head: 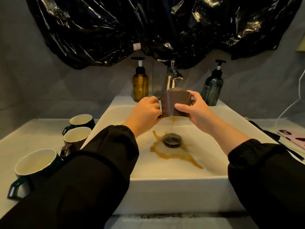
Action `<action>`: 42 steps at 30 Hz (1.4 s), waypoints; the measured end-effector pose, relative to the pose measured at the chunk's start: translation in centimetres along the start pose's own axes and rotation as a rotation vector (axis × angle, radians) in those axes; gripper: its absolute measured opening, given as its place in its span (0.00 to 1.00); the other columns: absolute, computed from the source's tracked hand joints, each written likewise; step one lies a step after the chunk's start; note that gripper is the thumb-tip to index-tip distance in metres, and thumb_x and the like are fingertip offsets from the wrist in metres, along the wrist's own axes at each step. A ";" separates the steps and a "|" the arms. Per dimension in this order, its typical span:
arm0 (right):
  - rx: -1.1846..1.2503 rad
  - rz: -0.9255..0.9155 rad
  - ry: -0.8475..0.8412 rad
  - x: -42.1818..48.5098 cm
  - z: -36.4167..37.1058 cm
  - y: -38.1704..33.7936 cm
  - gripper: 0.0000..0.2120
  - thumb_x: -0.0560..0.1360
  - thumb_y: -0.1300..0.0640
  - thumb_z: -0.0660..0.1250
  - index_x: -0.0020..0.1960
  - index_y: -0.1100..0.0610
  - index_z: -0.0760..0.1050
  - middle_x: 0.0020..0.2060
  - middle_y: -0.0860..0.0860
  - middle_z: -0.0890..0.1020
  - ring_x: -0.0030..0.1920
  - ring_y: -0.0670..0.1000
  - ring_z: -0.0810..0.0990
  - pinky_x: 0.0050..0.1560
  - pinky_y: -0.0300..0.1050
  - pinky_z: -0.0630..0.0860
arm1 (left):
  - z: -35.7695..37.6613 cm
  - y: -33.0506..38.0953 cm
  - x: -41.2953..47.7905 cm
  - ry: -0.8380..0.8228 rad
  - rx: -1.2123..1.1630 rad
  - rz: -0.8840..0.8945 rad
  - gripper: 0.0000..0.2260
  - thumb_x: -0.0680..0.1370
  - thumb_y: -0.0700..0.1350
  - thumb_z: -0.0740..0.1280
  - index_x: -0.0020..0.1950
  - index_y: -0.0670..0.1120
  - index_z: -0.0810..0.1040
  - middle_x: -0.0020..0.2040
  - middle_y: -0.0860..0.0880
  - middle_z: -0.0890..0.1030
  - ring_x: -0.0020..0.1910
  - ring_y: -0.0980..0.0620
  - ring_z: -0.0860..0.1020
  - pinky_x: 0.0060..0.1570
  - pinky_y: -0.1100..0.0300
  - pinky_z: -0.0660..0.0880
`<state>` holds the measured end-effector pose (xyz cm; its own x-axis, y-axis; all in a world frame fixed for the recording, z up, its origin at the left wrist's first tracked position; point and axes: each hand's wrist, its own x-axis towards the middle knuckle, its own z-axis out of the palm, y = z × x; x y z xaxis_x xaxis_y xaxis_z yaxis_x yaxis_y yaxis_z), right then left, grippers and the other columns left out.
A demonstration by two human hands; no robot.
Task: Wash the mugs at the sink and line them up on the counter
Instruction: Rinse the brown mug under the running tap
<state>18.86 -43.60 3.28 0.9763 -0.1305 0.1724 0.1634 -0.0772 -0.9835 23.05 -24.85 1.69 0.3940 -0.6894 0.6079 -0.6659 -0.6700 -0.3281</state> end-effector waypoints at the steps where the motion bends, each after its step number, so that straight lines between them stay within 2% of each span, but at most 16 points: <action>1: -0.025 -0.031 -0.010 0.0 0.0 0.0 0.36 0.68 0.60 0.76 0.69 0.50 0.60 0.60 0.52 0.71 0.59 0.54 0.75 0.59 0.50 0.77 | -0.1 0.0 0.0 0.016 0.019 0.009 0.09 0.71 0.46 0.74 0.47 0.43 0.86 0.42 0.47 0.84 0.49 0.45 0.79 0.49 0.54 0.74; 6: -0.076 -0.125 -0.050 -0.4 -0.3 -0.5 0.35 0.68 0.62 0.76 0.68 0.49 0.62 0.58 0.49 0.72 0.60 0.53 0.74 0.58 0.51 0.78 | -0.3 0.2 0.0 0.061 0.052 0.032 0.08 0.69 0.45 0.76 0.44 0.42 0.86 0.40 0.47 0.84 0.47 0.44 0.80 0.49 0.54 0.76; 14: -0.009 -0.135 -0.096 -0.9 -0.8 -1.4 0.33 0.68 0.66 0.74 0.66 0.48 0.63 0.61 0.53 0.72 0.60 0.54 0.74 0.59 0.52 0.77 | -0.3 0.2 0.2 0.080 0.068 0.071 0.08 0.69 0.44 0.76 0.45 0.43 0.85 0.43 0.46 0.84 0.48 0.44 0.80 0.49 0.53 0.76; 16: 0.041 -0.080 -0.081 -1.0 -0.9 -1.5 0.32 0.69 0.66 0.73 0.67 0.50 0.63 0.60 0.54 0.73 0.59 0.54 0.75 0.55 0.49 0.79 | -0.2 0.3 0.1 0.079 0.048 0.064 0.08 0.69 0.43 0.76 0.45 0.42 0.84 0.43 0.45 0.84 0.48 0.44 0.80 0.49 0.53 0.77; 18: 0.132 0.074 -0.073 -0.8 -1.1 -1.6 0.29 0.71 0.62 0.72 0.67 0.52 0.64 0.59 0.54 0.75 0.56 0.54 0.78 0.49 0.46 0.80 | -0.4 0.5 0.0 0.039 -0.017 0.034 0.07 0.71 0.42 0.74 0.46 0.41 0.83 0.44 0.45 0.83 0.48 0.44 0.79 0.48 0.54 0.75; 21: 0.137 0.437 -0.086 -0.8 -1.4 -1.3 0.24 0.73 0.46 0.70 0.63 0.55 0.69 0.56 0.57 0.78 0.54 0.57 0.80 0.48 0.51 0.80 | -1.3 1.8 0.1 -0.202 -0.334 -0.219 0.07 0.78 0.43 0.66 0.51 0.42 0.80 0.47 0.46 0.79 0.49 0.48 0.74 0.47 0.59 0.69; 24: 0.147 0.678 -0.087 -0.8 -1.7 -0.2 0.30 0.72 0.38 0.67 0.63 0.58 0.67 0.60 0.60 0.74 0.56 0.61 0.78 0.48 0.55 0.81 | -1.9 2.5 0.3 -0.555 -0.756 -0.515 0.07 0.80 0.42 0.62 0.48 0.44 0.79 0.45 0.49 0.77 0.46 0.51 0.73 0.49 0.60 0.66; 26: 0.165 0.746 -0.091 -0.9 -1.8 0.2 0.36 0.72 0.35 0.64 0.68 0.60 0.62 0.63 0.61 0.71 0.57 0.63 0.77 0.44 0.55 0.82 | -1.9 2.0 0.2 -0.617 -0.925 -0.619 0.09 0.80 0.43 0.61 0.46 0.44 0.79 0.46 0.47 0.80 0.47 0.50 0.76 0.52 0.59 0.68; 28: 0.121 0.744 -0.095 -1.0 -1.6 -0.1 0.39 0.74 0.33 0.59 0.72 0.61 0.58 0.62 0.63 0.73 0.52 0.63 0.80 0.38 0.51 0.83 | -2.3 1.3 0.1 -0.534 -1.100 -0.763 0.10 0.82 0.44 0.59 0.46 0.44 0.78 0.43 0.47 0.80 0.47 0.50 0.76 0.56 0.57 0.70; 30: 0.025 0.673 -0.072 -0.9 -1.1 -0.9 0.38 0.77 0.34 0.54 0.70 0.65 0.61 0.54 0.64 0.78 0.44 0.60 0.83 0.36 0.48 0.82 | -2.6 0.4 0.4 -0.402 -1.314 -0.881 0.13 0.82 0.46 0.57 0.41 0.44 0.75 0.37 0.48 0.78 0.42 0.51 0.76 0.57 0.55 0.71; 32: -0.166 0.528 0.044 -0.4 -0.4 -2.0 0.35 0.79 0.36 0.53 0.61 0.70 0.70 0.44 0.64 0.82 0.35 0.57 0.83 0.36 0.47 0.82 | -2.9 0.0 0.9 -0.290 -1.524 -0.960 0.15 0.82 0.47 0.56 0.37 0.45 0.70 0.31 0.49 0.75 0.36 0.51 0.73 0.52 0.55 0.71; 34: -0.426 0.244 0.233 0.2 0.2 -3.4 0.28 0.80 0.41 0.55 0.47 0.66 0.77 0.34 0.60 0.82 0.30 0.57 0.81 0.36 0.48 0.80 | -2.9 -0.2 1.4 -0.179 -1.646 -1.069 0.16 0.82 0.47 0.56 0.36 0.45 0.69 0.30 0.48 0.72 0.32 0.52 0.71 0.47 0.58 0.71; 36: -0.714 -0.134 0.435 1.0 0.6 -5.1 0.22 0.80 0.46 0.57 0.36 0.60 0.75 0.30 0.53 0.79 0.33 0.57 0.78 0.35 0.46 0.71 | -2.9 -0.4 2.0 -0.094 -1.676 -1.168 0.16 0.82 0.46 0.56 0.35 0.45 0.68 0.29 0.48 0.71 0.31 0.52 0.70 0.42 0.60 0.71; 37: -0.789 -0.299 0.496 1.7 0.8 -5.9 0.19 0.80 0.49 0.58 0.36 0.58 0.74 0.33 0.52 0.78 0.37 0.56 0.76 0.37 0.46 0.68 | -2.7 -0.6 2.2 -0.060 -1.669 -1.206 0.16 0.82 0.46 0.56 0.35 0.45 0.68 0.30 0.48 0.70 0.31 0.52 0.69 0.40 0.60 0.71; 39: -0.832 -0.483 0.486 3.6 1.4 -7.1 0.11 0.80 0.53 0.60 0.48 0.57 0.79 0.45 0.53 0.79 0.45 0.54 0.77 0.42 0.45 0.70 | -2.4 -0.9 2.4 0.000 -1.644 -1.276 0.15 0.82 0.46 0.57 0.35 0.45 0.69 0.30 0.48 0.70 0.31 0.52 0.69 0.39 0.60 0.71; 42: -0.941 -0.542 0.360 7.0 2.8 -7.8 0.16 0.78 0.54 0.64 0.65 0.56 0.75 0.58 0.52 0.76 0.53 0.52 0.77 0.51 0.43 0.72 | -1.9 -1.7 2.4 0.064 -1.624 -1.345 0.15 0.81 0.46 0.58 0.35 0.45 0.70 0.28 0.48 0.70 0.30 0.52 0.69 0.41 0.56 0.71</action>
<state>24.83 -41.17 12.00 0.6878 -0.1186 0.7161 0.2314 -0.8993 -0.3712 23.93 -24.83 5.05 0.9930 -0.0715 -0.0937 0.1053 0.1800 0.9780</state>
